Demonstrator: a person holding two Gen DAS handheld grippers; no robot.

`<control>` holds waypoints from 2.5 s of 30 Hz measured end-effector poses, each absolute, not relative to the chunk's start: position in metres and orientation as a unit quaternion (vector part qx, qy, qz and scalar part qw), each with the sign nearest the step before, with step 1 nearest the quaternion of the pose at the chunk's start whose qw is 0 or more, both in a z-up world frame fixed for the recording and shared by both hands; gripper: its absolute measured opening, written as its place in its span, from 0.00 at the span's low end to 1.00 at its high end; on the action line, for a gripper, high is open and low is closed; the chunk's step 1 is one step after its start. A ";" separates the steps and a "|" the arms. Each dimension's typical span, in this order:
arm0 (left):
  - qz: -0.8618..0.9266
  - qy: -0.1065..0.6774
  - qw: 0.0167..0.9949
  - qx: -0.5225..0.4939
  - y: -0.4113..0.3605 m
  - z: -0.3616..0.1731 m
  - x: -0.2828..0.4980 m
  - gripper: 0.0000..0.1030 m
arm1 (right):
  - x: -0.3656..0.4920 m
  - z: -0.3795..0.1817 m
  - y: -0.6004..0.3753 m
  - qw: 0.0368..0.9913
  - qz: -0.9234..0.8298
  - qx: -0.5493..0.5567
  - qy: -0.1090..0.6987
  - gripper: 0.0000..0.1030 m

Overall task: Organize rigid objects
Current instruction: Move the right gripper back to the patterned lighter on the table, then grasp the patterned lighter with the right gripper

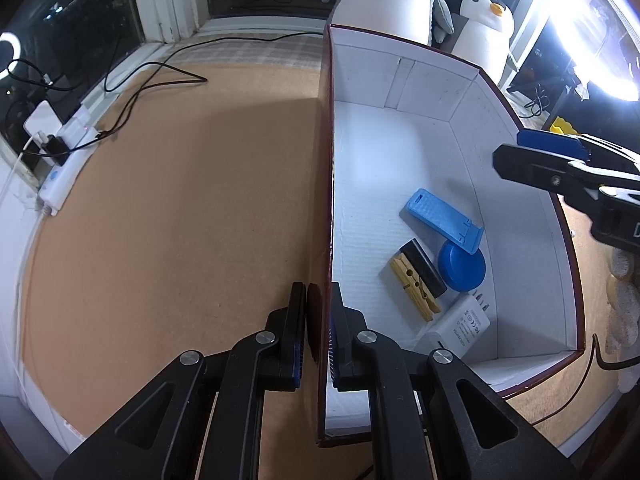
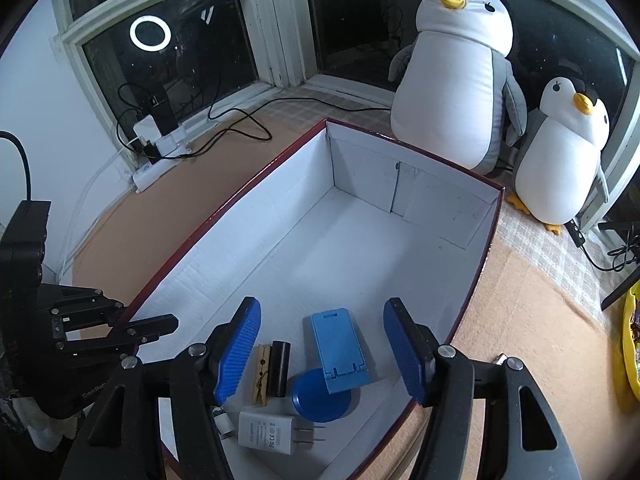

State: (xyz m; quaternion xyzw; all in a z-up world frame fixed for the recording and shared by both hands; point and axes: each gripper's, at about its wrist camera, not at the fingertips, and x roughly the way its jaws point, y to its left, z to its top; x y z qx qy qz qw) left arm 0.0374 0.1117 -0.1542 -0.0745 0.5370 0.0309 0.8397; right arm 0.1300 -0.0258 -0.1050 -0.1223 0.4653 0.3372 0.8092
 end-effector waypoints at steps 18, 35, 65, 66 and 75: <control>0.039 0.542 0.837 -0.068 0.108 -0.154 0.038 0.08 | 0.143 -0.086 -0.138 0.839 0.280 -0.093 0.457 0.58; 0.057 0.552 0.830 -0.058 0.102 -0.151 0.041 0.08 | 0.175 -0.155 -0.192 0.800 0.241 -0.165 0.525 0.58; 0.085 0.564 0.819 -0.055 0.095 -0.151 0.044 0.08 | 0.220 -0.203 -0.188 0.775 0.234 -0.168 0.562 0.21; 0.085 0.564 0.820 -0.055 0.095 -0.151 0.044 0.08 | 0.220 -0.203 -0.188 0.776 0.233 -0.167 0.562 0.20; 0.077 0.563 0.821 -0.055 0.094 -0.151 0.042 0.08 | 0.212 -0.199 -0.193 0.781 0.222 -0.158 0.561 0.20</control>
